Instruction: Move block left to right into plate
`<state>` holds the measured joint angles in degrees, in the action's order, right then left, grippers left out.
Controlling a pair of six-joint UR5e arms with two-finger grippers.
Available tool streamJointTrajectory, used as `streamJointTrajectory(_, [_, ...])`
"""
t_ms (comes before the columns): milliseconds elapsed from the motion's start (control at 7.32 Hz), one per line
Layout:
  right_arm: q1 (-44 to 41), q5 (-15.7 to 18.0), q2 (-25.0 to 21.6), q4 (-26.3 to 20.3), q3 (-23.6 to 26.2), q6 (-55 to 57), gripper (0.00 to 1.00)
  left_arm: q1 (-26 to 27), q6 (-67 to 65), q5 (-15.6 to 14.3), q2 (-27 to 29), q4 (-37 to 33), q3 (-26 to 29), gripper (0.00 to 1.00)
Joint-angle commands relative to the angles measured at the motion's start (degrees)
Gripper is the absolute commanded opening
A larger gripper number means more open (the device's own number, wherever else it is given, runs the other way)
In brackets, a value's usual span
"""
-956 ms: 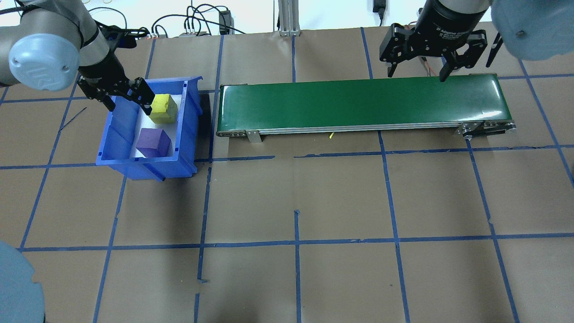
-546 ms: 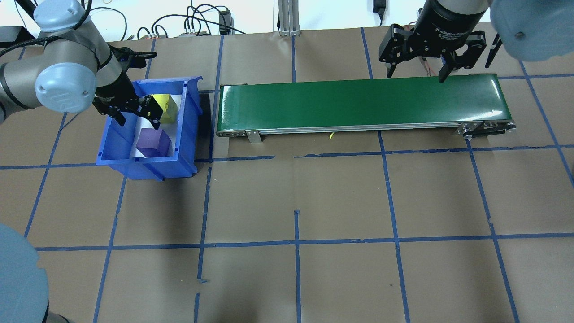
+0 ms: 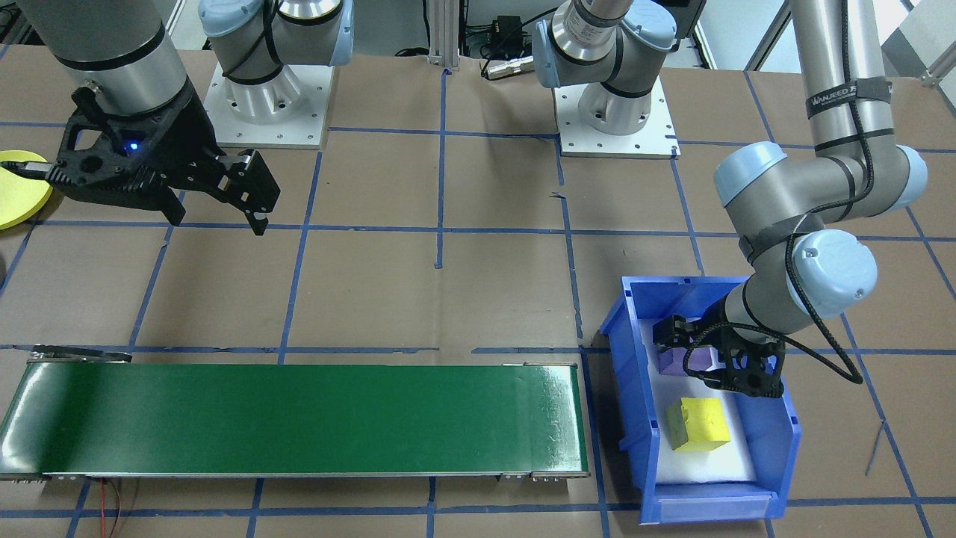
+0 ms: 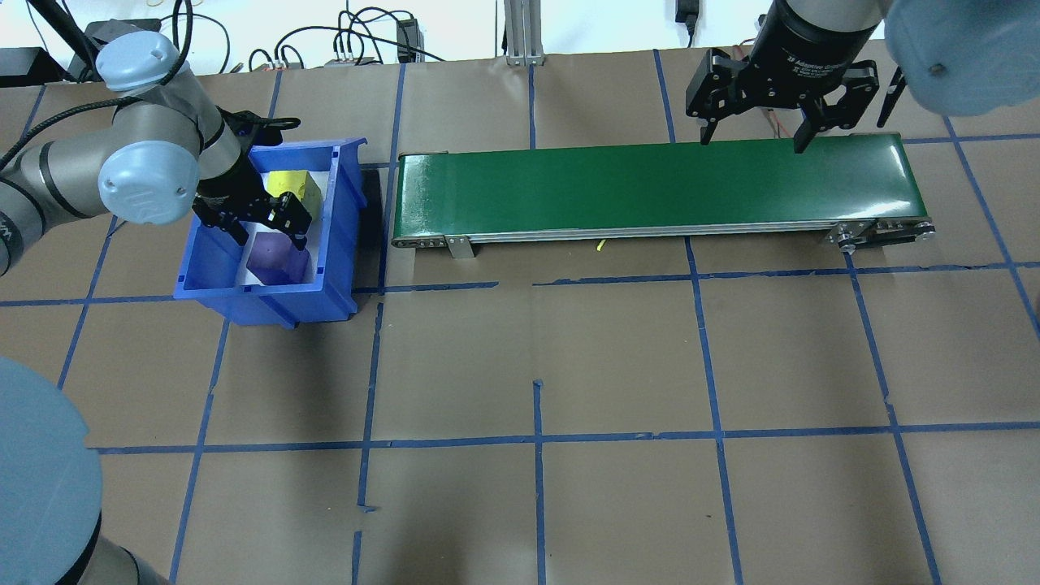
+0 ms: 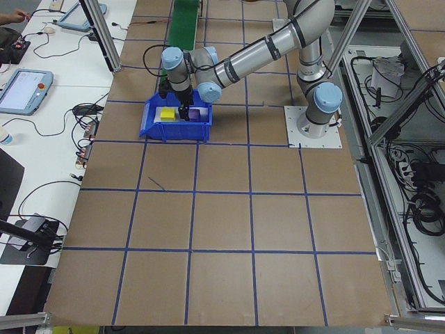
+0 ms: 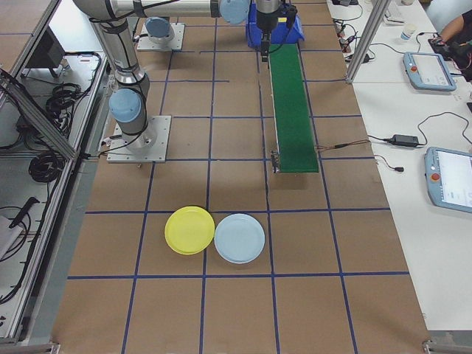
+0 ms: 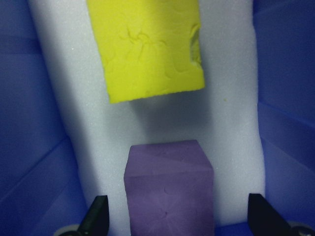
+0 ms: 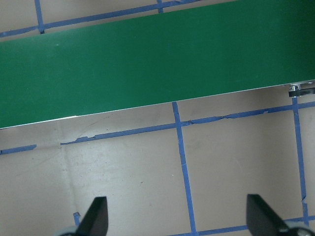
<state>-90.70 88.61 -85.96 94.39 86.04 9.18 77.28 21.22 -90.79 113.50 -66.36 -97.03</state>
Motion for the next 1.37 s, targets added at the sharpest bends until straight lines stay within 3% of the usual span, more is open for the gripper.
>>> streamJointTrajectory(0, [0.00, -0.10, 0.00, 0.00, 0.10, 0.05, 1.00, -0.11, 0.04, -0.26, 1.02, 0.44, -0.88, 0.69])
streamJointTrajectory(273, [0.00, -0.19, 0.00, 0.00, 0.01, 0.05, 1.00, -0.11, -0.13, -0.79, -0.29, 0.36, 0.51, 0.11])
streamJointTrajectory(410, [0.00, -0.19, 0.00, 0.00, 0.10, 0.05, 1.00, 0.06, -0.48, -4.27, -1.95, -0.86, 2.79, 0.08])
streamJointTrajectory(546, [0.00, -0.19, 0.00, 0.00, 0.10, 0.05, 1.00, 0.67, -1.44, -5.61, -3.97, -3.57, 5.60, 0.09])
streamJointTrajectory(956, [0.00, -0.10, 0.00, 0.00, 0.10, -0.04, 1.00, 5.76, -8.51, -4.05, -5.75, -7.37, 13.68, 0.09])
streamJointTrajectory(1093, [0.00, -0.19, 0.00, 0.00, 0.10, 0.05, 1.00, 6.65, -16.14, 0.83, -4.27, -7.38, 15.62, 0.09])
streamJointTrajectory(1230, [0.00, -0.19, 0.00, 0.00, 0.10, 0.05, 1.00, 10.66, -18.30, 1.31, -2.86, -6.60, 16.34, 0.09])
